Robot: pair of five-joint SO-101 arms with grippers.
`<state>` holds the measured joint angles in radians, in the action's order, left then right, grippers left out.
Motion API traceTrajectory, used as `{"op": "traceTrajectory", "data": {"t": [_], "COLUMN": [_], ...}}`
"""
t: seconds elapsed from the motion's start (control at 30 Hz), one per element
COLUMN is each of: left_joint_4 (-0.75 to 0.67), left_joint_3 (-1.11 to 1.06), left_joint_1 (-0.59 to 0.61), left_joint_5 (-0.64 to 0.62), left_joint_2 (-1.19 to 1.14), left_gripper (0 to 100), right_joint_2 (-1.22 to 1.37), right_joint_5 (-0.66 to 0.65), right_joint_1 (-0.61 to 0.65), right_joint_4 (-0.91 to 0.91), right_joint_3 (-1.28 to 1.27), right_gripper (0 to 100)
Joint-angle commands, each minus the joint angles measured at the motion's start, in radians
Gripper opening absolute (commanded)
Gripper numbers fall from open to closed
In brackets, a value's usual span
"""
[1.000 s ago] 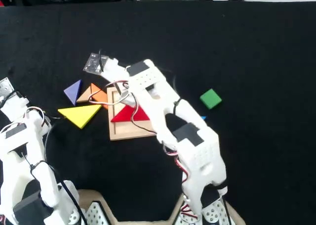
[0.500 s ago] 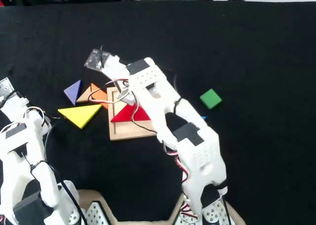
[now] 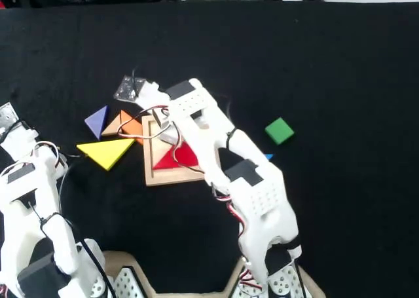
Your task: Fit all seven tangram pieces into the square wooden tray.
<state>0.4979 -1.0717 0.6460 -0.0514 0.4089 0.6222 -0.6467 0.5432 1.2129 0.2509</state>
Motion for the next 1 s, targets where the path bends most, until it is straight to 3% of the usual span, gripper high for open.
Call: {"op": "traceTrajectory", "data": {"t": [0.0,0.2,0.43,0.97], "left_joint_4": [-0.014,-0.014,-0.014,-0.014], "left_joint_3": [0.013,0.013,0.013,0.012], "left_joint_1": [-0.018,-0.018,-0.018,-0.018], "left_joint_5": [-0.011,-0.011,-0.011,-0.011], "left_joint_2": [0.008,0.008,0.008,0.008], "left_gripper": [15,15,15,15], "right_joint_2": [-0.033,-0.044,-0.084,-0.071], "right_joint_5": [-0.012,0.005,0.115,0.058], "right_joint_1": [0.003,0.011,-0.072,-0.08], "right_joint_4": [0.058,0.063,-0.023,0.015], "right_joint_3": [0.056,0.094,0.087,0.025], "right_gripper": [1.1,1.1,1.1,1.1]}}
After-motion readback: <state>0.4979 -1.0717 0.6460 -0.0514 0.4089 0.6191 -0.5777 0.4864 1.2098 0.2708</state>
